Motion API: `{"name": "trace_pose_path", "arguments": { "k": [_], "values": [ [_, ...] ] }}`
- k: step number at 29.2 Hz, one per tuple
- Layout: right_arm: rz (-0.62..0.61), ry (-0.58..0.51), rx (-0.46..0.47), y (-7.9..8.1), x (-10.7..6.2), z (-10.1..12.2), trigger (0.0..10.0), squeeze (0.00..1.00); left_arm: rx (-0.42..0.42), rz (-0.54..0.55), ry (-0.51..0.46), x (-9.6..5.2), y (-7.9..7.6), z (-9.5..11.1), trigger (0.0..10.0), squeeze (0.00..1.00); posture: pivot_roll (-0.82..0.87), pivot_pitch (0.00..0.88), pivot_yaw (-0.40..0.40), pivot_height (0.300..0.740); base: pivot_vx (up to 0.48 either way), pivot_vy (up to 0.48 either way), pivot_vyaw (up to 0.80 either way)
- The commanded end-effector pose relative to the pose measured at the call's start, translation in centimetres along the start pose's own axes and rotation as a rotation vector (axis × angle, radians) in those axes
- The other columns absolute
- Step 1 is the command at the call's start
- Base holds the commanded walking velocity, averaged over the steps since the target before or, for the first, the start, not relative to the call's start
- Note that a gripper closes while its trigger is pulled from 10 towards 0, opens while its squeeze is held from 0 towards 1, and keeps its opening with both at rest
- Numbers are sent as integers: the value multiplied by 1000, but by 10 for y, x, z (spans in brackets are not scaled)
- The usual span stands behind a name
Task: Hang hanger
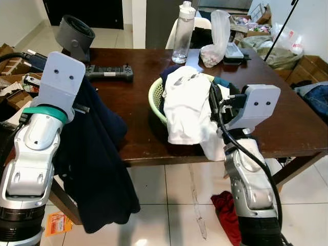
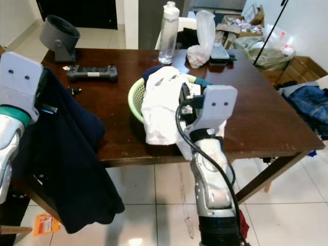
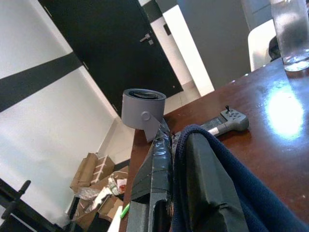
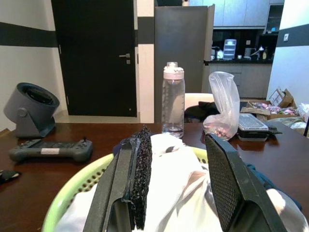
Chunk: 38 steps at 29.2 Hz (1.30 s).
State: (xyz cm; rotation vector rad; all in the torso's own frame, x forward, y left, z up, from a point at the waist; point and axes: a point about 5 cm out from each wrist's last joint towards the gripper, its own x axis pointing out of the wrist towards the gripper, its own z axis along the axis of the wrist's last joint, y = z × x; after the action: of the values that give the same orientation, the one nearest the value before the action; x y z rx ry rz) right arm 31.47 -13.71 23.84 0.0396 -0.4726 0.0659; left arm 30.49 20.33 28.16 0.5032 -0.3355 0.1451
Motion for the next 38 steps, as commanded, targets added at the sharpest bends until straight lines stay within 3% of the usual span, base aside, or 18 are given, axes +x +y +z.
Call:
{"name": "trace_pose_path", "arguments": {
  "k": [1,31,38],
  "values": [
    [2,-8,3,-1,2,1,10000,0,9,21,-52,2,1,9,10000,0,128,30,49,740,461,0,0],
    [-14,-10,7,-2,1,1,10000,0,16,17,-65,4,2,9,10000,0,128,32,54,740,475,0,0],
    [-14,-10,6,-2,1,1,10000,0,-11,-21,-47,4,-2,7,10000,0,128,33,54,740,154,0,0]
  ]
}}
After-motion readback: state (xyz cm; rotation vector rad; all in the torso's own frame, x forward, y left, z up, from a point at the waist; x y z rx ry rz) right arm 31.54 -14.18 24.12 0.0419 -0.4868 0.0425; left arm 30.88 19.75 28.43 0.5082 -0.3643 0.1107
